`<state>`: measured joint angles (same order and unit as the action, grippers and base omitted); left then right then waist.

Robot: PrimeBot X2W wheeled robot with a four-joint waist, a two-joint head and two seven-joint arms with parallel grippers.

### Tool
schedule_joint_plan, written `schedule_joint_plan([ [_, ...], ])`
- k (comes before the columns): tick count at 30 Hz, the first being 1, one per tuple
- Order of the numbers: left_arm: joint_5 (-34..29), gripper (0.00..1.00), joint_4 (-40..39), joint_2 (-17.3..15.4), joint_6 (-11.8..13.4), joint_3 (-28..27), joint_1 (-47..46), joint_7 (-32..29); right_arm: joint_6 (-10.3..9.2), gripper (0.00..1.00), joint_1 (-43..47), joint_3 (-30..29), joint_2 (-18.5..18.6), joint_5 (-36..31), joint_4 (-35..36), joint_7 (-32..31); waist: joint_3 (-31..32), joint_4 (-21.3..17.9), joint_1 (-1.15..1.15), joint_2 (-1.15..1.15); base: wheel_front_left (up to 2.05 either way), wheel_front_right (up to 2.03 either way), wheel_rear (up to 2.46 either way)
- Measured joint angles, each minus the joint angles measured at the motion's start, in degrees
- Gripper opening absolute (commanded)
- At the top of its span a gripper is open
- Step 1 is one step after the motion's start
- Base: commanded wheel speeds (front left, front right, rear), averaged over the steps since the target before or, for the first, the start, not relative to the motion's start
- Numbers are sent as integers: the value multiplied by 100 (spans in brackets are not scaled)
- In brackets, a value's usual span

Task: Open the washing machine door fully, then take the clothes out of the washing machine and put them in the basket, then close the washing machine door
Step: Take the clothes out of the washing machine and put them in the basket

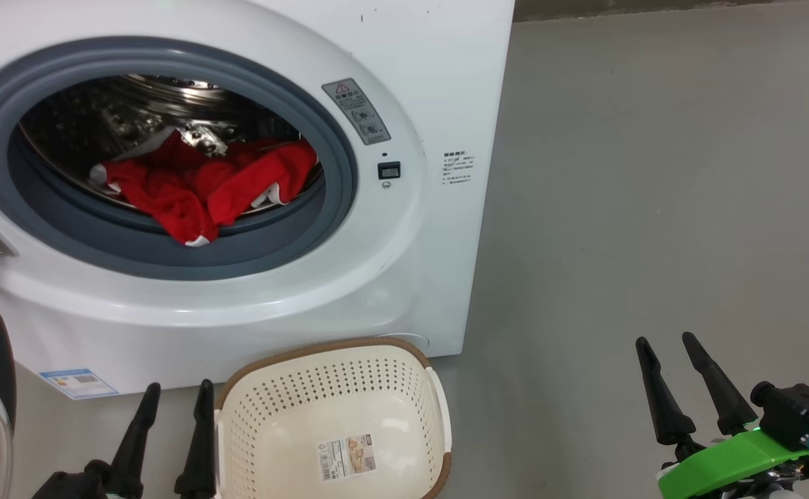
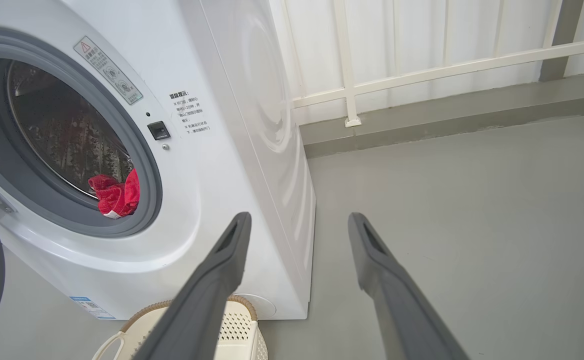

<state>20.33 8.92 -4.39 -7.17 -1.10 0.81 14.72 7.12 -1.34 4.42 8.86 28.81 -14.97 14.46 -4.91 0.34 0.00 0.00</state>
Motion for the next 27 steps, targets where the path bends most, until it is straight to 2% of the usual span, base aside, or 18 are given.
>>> schedule_joint_plan([
  [27, -20, 100, -56, -2, 0, 49, 1, 0, -1, 100, 0, 9, 2, 0, -5, 0, 96, 13, 0, 0, 0, 0, 0],
])
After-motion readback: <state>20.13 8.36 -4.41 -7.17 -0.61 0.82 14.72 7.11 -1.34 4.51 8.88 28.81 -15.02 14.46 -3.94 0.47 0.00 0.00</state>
